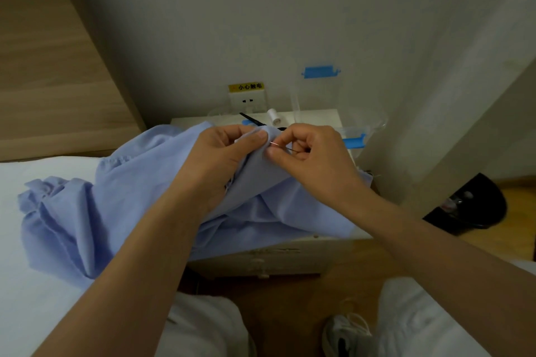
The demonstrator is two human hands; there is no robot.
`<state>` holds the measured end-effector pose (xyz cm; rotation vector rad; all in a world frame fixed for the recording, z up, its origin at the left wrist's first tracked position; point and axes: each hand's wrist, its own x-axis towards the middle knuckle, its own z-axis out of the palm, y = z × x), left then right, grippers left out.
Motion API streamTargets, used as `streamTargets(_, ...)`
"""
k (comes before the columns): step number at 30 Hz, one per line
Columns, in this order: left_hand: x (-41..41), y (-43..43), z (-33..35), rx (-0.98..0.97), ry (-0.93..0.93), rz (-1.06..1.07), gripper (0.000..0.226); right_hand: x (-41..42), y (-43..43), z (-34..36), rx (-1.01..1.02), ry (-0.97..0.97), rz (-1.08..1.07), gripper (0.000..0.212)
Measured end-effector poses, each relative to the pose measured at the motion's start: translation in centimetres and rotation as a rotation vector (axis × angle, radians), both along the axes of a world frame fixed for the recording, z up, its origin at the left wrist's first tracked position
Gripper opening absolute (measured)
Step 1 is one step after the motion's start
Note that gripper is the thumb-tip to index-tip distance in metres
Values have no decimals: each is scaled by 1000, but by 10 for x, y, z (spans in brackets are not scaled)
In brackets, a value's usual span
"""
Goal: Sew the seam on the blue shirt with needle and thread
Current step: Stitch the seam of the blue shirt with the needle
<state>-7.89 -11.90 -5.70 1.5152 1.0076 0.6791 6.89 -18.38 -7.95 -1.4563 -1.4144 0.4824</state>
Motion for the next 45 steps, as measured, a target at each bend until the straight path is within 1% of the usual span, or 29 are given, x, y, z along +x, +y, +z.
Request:
streamTargets(5, -2, 2, 1, 1, -7, 42, 21, 0, -6, 6, -16, 1, 206, 11)
streamTargets(6, -2, 2, 1, 0, -10, 42, 21, 0, -6, 6, -4, -2, 195, 11)
streamTargets(8, -1, 1, 1, -5, -17, 36, 21, 1, -4, 6, 38, 1, 105, 13)
streamTargets(10, -1, 0, 2, -12, -12, 21, 20, 3, -3, 5, 43, -5, 25, 19)
streamTargets(12, -1, -2, 2, -31, -28, -5, 19, 2, -3, 5, 31, -40, 2, 24)
streamTargets(14, 0, -3, 2, -35, -29, -26, 19, 0, -1, 4, 27, -78, -13, 19)
streamTargets(17, 1, -2, 3, -18, -18, -18, 20, 2, 2, 2, 49, -79, -18, 14)
streamTargets(22, 0, -1, 3, -31, -32, 16, 21, 1, -6, 7, 79, -72, 197, 8)
streamTargets(24, 0, -1, 3, -21, -29, 19, 21, 2, -7, 9, 60, -72, 241, 8)
streamTargets(27, -1, -1, 3, 3, -31, 35, 23, 8, -8, 13, 0, -49, 276, 8)
streamTargets(29, -2, 0, 5, -14, -58, 37, 23, 13, -8, 16, -18, 8, 262, 7)
streamTargets(30, -3, 0, 5, -18, -73, 31, 22, 15, -9, 18, -30, 68, 232, 10)
streamTargets(32, -3, 1, 7, 3, -89, 21, 22, 20, -7, 21, -86, 195, 132, 23)
streamTargets(34, -3, 0, 7, 21, -92, 27, 25, 25, -4, 22, -214, 272, 74, 31)
streamTargets(35, -3, 0, 7, 23, -93, 30, 25, 26, -3, 21, -302, 294, 86, 27)
streamTargets(36, -3, 0, 8, 24, -93, 36, 25, 28, -2, 21, -391, 321, 126, 17)
streamTargets(37, -3, 0, 8, 23, -93, 49, 24, 28, -2, 20, -465, 346, 170, 17)
streamTargets(38, -4, 0, 8, 19, -96, 69, 23, 29, -2, 19, -506, 353, 187, 27)
streamTargets(39, -5, 1, 9, 14, -105, 95, 24, 30, -2, 19, -515, 338, 167, 32)
streamTargets(41, -6, 4, 9, 35, -105, 142, 24, 31, -2, 21, -448, 310, 88, 30)
streamTargets(42, -7, 4, 8, 75, -76, 157, 23, 32, -2, 22, -399, 308, 65, 28)
streamTargets(44, -9, 6, 8, 158, -7, 174, 22, 36, -2, 25, -319, 296, 51, 25)
streamTargets(45, -9, 7, 8, 169, 7, 176, 22, 38, -1, 26, -297, 281, 50, 24)
